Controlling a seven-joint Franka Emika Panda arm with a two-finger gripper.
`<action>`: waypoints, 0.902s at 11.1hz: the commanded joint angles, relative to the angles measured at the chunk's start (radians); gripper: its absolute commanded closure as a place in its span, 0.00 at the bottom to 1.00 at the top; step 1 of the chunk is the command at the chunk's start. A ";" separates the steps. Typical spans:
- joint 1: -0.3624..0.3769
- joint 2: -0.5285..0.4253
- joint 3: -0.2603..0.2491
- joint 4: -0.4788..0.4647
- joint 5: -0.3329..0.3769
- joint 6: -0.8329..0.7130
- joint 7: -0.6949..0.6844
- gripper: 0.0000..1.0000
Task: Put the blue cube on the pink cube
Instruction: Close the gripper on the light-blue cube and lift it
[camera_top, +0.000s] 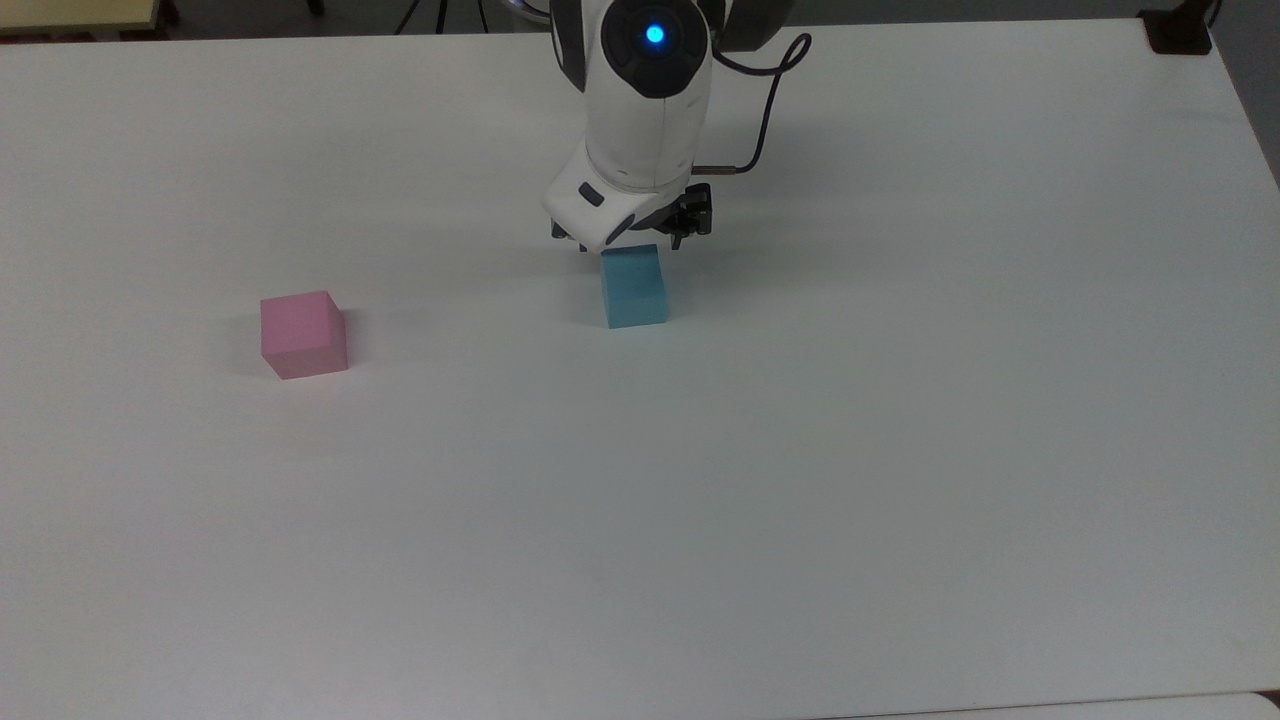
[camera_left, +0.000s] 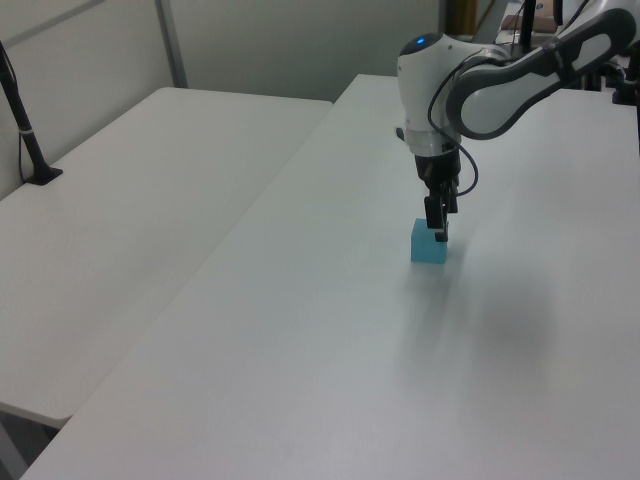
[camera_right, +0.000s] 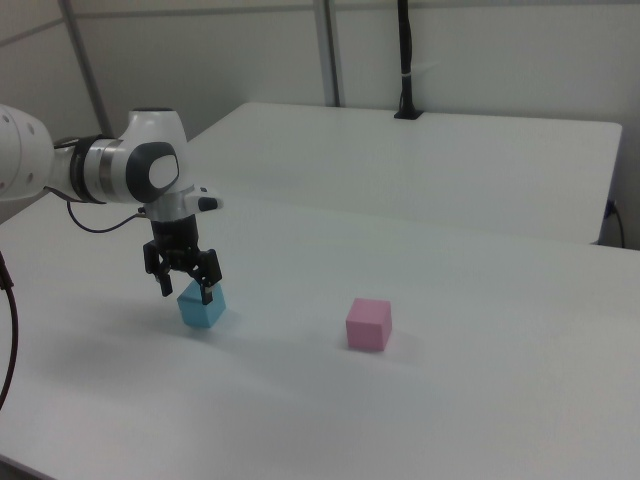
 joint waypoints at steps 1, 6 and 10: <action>0.005 0.044 0.004 0.015 -0.029 0.083 0.079 0.00; 0.007 0.074 0.011 0.052 -0.080 0.093 0.153 0.33; -0.037 0.028 0.013 0.095 -0.074 0.047 0.134 0.55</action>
